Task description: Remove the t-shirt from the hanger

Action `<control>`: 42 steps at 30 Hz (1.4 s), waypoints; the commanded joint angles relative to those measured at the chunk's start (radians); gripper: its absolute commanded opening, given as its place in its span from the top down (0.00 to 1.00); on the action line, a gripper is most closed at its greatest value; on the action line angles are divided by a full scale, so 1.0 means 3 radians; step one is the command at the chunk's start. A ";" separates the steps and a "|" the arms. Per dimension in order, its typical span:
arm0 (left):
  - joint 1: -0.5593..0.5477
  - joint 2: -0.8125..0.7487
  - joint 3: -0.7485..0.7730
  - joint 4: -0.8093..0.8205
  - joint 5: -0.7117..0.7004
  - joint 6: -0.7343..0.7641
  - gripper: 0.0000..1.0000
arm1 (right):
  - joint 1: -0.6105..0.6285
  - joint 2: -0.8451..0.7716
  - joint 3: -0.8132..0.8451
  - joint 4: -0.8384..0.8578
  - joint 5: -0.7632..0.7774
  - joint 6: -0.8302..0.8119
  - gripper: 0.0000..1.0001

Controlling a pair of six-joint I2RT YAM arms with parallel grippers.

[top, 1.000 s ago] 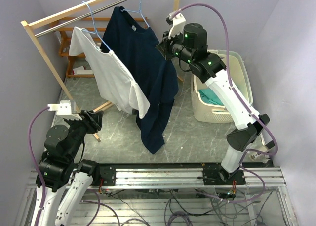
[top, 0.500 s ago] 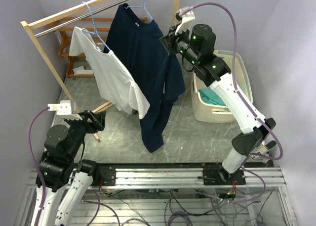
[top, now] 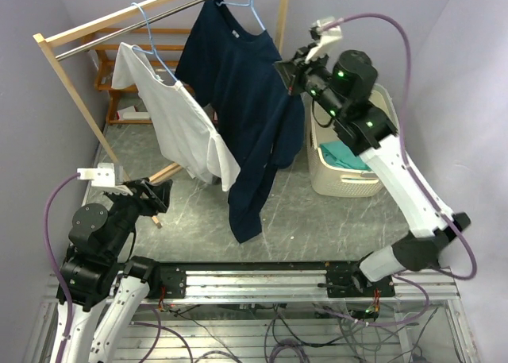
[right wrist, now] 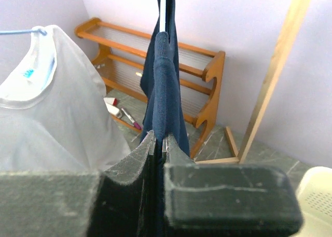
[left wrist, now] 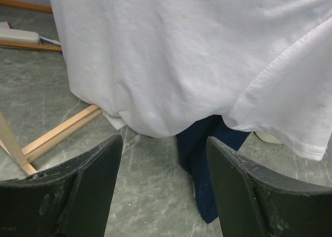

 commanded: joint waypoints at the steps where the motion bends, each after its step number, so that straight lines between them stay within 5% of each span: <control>1: 0.0029 -0.0015 0.0026 0.0186 0.0226 0.0090 0.22 | -0.0023 -0.0568 -0.0202 0.0629 0.0155 -0.0016 1.00; 8: 0.0029 0.0168 0.0192 0.0583 0.0739 0.0094 0.13 | -0.0020 -0.1055 -0.0425 0.0118 0.0011 0.0055 1.00; 18: 0.0029 0.1505 0.1954 0.0943 0.2422 0.0271 0.16 | -0.0020 -0.2468 -0.1512 -0.0924 -0.1135 0.0244 1.00; 22: 0.0029 0.1954 0.2023 0.1788 0.3056 -0.0243 0.18 | -0.0023 -0.2759 -0.1459 -0.1273 -0.1326 0.0342 1.00; 28: -0.0059 0.2653 0.1935 0.3994 0.3869 -0.2011 0.21 | -0.0022 -0.2890 -0.1298 -0.1476 -0.1411 0.0414 1.00; 30: -0.0282 0.2820 0.2146 0.3718 0.3866 -0.1724 0.22 | -0.0023 -0.2872 -0.1307 -0.1476 -0.1448 0.0425 1.00; 33: -0.0927 0.3031 0.2944 0.1486 0.3382 -0.0070 0.22 | -0.0021 -0.2857 -0.1369 -0.1414 -0.1463 0.0427 1.00; 35: -0.1217 0.3217 0.3329 0.0705 0.2984 0.0524 0.21 | -0.0023 -0.2840 -0.1388 -0.1372 -0.1495 0.0427 1.00; 42: -0.1534 0.3424 0.3584 0.0002 0.2403 0.1132 0.26 | -0.0023 -0.2777 -0.1380 -0.1383 -0.1677 0.0402 1.00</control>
